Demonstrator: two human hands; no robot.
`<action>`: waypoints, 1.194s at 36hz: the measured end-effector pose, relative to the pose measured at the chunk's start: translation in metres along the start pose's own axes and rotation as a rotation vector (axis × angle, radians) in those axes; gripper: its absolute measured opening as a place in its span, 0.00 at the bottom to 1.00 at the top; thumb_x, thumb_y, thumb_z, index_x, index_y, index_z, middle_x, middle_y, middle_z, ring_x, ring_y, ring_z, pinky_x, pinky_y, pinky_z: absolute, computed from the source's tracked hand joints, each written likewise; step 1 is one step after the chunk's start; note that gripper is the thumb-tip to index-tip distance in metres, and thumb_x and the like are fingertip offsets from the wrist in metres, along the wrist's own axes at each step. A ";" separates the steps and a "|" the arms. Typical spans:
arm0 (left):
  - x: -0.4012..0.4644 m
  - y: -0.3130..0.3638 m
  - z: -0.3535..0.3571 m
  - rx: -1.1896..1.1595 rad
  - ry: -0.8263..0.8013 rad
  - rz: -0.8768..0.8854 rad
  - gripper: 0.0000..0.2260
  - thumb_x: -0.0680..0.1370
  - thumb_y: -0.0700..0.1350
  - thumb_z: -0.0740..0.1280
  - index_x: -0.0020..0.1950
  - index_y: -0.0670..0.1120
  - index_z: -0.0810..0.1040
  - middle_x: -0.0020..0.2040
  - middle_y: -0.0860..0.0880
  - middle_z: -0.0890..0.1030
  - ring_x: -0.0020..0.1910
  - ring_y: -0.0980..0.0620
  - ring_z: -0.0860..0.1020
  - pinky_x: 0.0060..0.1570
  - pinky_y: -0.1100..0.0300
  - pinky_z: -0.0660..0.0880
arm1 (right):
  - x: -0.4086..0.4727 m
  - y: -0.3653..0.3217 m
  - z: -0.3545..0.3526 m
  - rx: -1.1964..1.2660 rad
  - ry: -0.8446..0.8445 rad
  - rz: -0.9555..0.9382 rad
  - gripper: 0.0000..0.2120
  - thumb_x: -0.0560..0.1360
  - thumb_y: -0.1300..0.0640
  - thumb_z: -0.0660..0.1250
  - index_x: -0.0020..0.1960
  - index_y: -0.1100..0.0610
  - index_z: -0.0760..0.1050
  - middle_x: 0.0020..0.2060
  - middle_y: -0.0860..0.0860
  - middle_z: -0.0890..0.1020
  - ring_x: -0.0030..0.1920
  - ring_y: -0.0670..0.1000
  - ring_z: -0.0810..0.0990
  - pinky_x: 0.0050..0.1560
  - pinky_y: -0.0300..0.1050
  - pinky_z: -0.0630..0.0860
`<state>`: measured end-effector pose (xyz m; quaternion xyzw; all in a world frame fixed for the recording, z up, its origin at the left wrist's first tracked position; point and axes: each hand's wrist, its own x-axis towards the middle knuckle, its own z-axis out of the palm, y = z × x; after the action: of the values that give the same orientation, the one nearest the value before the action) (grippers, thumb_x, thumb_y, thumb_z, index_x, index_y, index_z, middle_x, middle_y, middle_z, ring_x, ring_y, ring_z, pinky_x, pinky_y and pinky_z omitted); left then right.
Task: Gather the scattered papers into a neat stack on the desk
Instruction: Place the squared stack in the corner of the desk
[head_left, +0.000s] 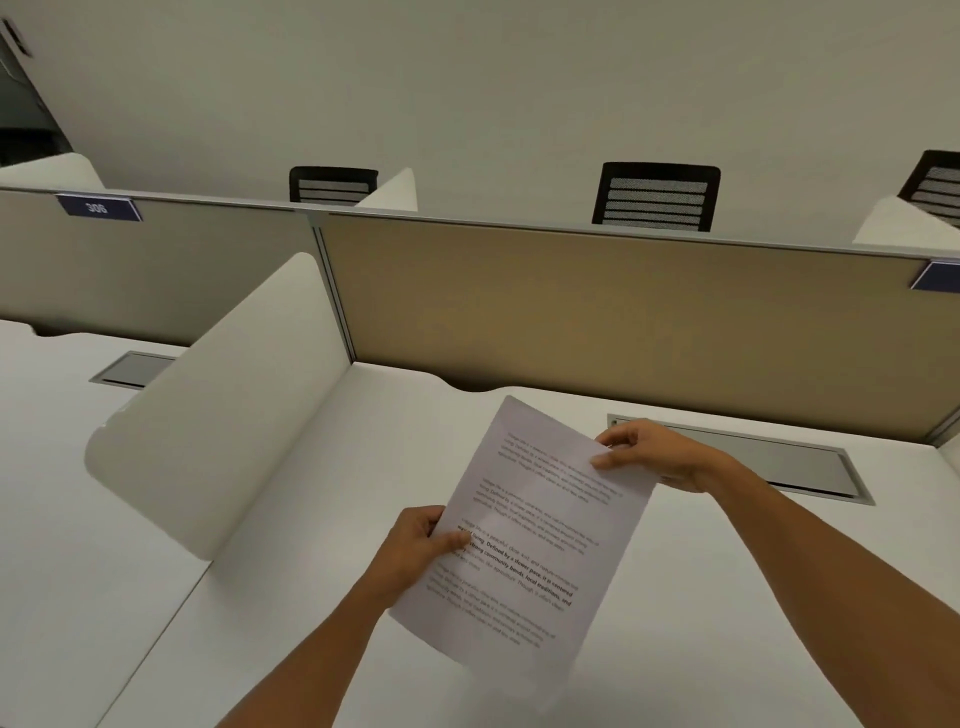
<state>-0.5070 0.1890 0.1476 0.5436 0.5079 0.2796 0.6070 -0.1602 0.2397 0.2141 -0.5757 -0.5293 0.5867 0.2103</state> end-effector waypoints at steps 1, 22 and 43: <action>0.000 -0.001 -0.002 -0.023 0.021 0.003 0.12 0.73 0.45 0.73 0.55 0.44 0.82 0.49 0.45 0.87 0.44 0.41 0.86 0.47 0.44 0.82 | 0.000 0.002 -0.002 0.046 -0.010 0.000 0.12 0.73 0.58 0.74 0.55 0.60 0.83 0.53 0.60 0.85 0.51 0.58 0.85 0.54 0.51 0.81; 0.036 -0.008 -0.060 -0.282 0.372 -0.022 0.08 0.72 0.41 0.74 0.51 0.43 0.83 0.46 0.43 0.87 0.44 0.40 0.85 0.47 0.46 0.82 | 0.033 0.037 0.129 0.337 -0.045 -0.009 0.13 0.78 0.59 0.69 0.62 0.59 0.80 0.56 0.55 0.86 0.56 0.56 0.85 0.57 0.53 0.82; 0.111 -0.041 -0.197 0.050 0.524 -0.169 0.06 0.75 0.43 0.71 0.51 0.45 0.82 0.44 0.47 0.87 0.37 0.47 0.86 0.38 0.51 0.83 | 0.172 0.008 0.247 0.246 0.264 0.300 0.11 0.75 0.61 0.70 0.57 0.58 0.79 0.53 0.54 0.83 0.47 0.56 0.85 0.38 0.52 0.86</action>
<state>-0.6608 0.3517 0.0957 0.4234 0.6978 0.3464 0.4624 -0.4220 0.2909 0.0745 -0.6898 -0.3300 0.5910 0.2568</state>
